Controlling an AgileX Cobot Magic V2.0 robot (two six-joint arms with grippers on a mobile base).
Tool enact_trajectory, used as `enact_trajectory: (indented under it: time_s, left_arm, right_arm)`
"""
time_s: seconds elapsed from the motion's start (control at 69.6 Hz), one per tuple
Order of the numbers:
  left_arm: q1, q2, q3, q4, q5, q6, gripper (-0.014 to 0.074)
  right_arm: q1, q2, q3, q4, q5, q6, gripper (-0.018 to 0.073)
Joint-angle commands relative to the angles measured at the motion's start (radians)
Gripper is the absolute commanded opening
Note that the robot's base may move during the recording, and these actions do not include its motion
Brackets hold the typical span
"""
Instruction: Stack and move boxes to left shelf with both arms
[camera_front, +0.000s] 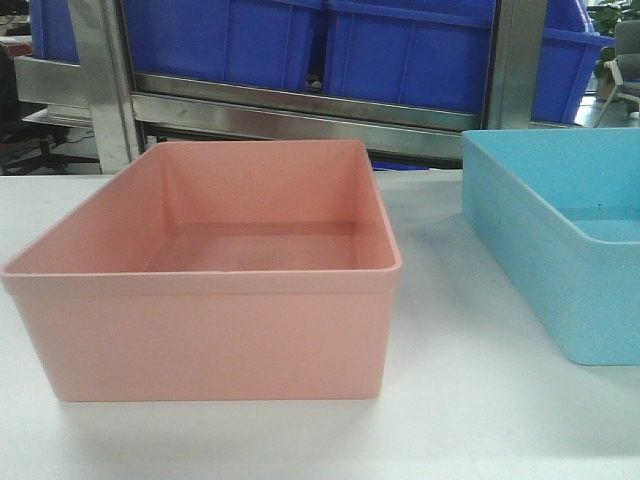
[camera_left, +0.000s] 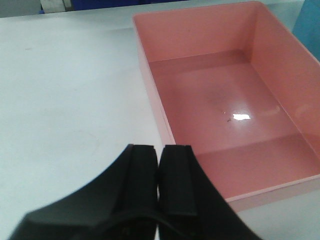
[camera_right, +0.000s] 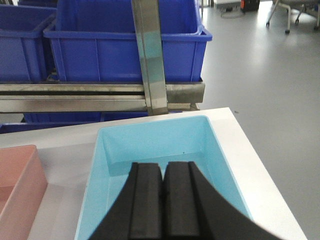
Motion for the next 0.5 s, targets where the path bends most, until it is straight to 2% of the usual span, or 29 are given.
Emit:
enact_trajectory:
  time_s: [0.0,0.072,0.115,0.201,0.287,0.374,0.489]
  left_arm:
    - [-0.010,-0.006,-0.029,-0.005,-0.082,0.001,-0.0015]
    - [-0.010,-0.006,-0.029,-0.005,-0.082,0.001,-0.0015]
    - [-0.010,-0.006,-0.029,-0.005,-0.082,0.001,-0.0015]
    - [-0.010,-0.006,-0.029,-0.005,-0.082,0.001,-0.0015]
    - [-0.010,-0.006,-0.029,-0.005,-0.082,0.001,-0.0015]
    - [-0.010,-0.006,-0.029,-0.005,-0.082,0.001,-0.0015]
    - [-0.010,-0.006,-0.029,-0.005,-0.081,0.001,-0.0015]
  right_arm:
    - [-0.006,0.088,-0.085,-0.001,-0.063,-0.005,0.0187]
    - [-0.006,0.165,-0.142,-0.001,-0.023,-0.005,0.0344]
    - [-0.006,0.208,-0.170,-0.001,0.012,-0.005,0.0468]
    - [-0.006,0.286,-0.241,-0.001,0.092,-0.005,0.0630]
    - [-0.007,0.378,-0.335,-0.002,0.226,-0.006,0.0624]
    - [-0.012,0.464,-0.444,-0.042,0.368,-0.006,0.0624]
    - [-0.077,0.585,-0.569,-0.059,0.548,-0.039,0.0624]
